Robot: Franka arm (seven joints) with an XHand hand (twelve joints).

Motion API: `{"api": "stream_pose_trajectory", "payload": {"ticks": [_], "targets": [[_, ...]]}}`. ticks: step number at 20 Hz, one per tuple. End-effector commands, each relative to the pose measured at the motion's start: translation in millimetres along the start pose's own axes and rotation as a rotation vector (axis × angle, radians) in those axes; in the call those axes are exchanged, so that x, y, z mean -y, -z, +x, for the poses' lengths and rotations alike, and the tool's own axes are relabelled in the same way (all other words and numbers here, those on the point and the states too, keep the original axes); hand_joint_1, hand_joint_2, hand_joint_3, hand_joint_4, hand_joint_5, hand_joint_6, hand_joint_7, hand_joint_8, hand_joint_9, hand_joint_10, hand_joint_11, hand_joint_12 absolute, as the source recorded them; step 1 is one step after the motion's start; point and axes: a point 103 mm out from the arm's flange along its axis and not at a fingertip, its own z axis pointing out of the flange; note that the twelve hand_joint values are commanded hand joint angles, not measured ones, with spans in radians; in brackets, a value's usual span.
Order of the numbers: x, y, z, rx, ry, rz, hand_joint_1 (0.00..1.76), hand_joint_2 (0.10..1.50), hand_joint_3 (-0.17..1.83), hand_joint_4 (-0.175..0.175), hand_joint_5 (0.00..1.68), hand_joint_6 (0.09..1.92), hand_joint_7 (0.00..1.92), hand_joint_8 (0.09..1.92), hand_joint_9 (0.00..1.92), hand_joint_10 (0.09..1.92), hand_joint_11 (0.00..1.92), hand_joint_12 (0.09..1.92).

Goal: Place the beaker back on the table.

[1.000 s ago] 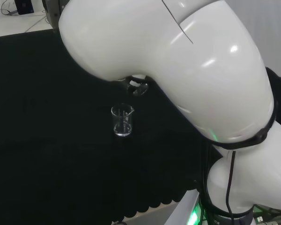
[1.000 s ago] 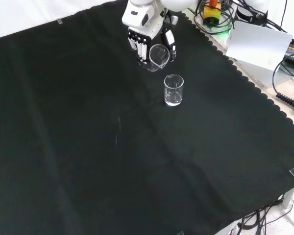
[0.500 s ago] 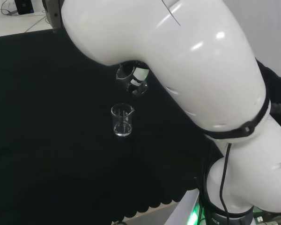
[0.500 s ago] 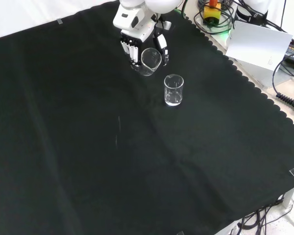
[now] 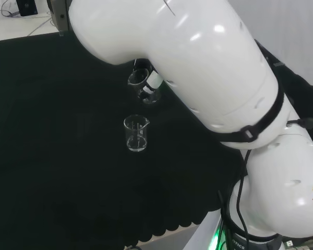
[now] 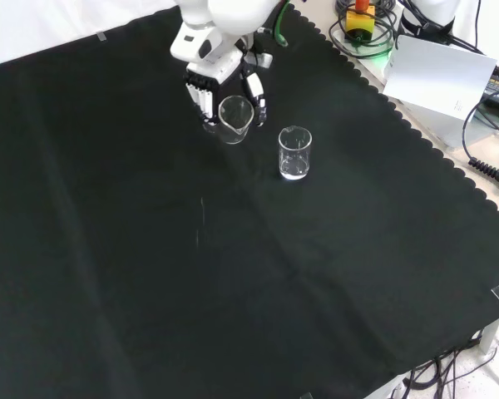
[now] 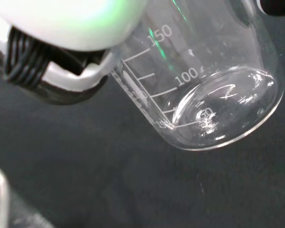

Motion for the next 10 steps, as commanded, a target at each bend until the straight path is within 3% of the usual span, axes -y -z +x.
{"api": "stream_pose_trajectory", "payload": {"ticks": [1, 10], "targets": [[-41, -20, -16, -0.089, 0.009, -0.051, 1.33, 0.58, 0.69, -0.175, 1.44, 0.35, 1.5, 0.28, 1.79, 0.09, 1.5, 0.61], [-57, -48, -33, -0.173, -0.008, -0.047, 1.33, 0.58, 0.68, -0.175, 1.43, 0.36, 1.5, 0.29, 1.78, 0.09, 1.5, 0.6]]}}
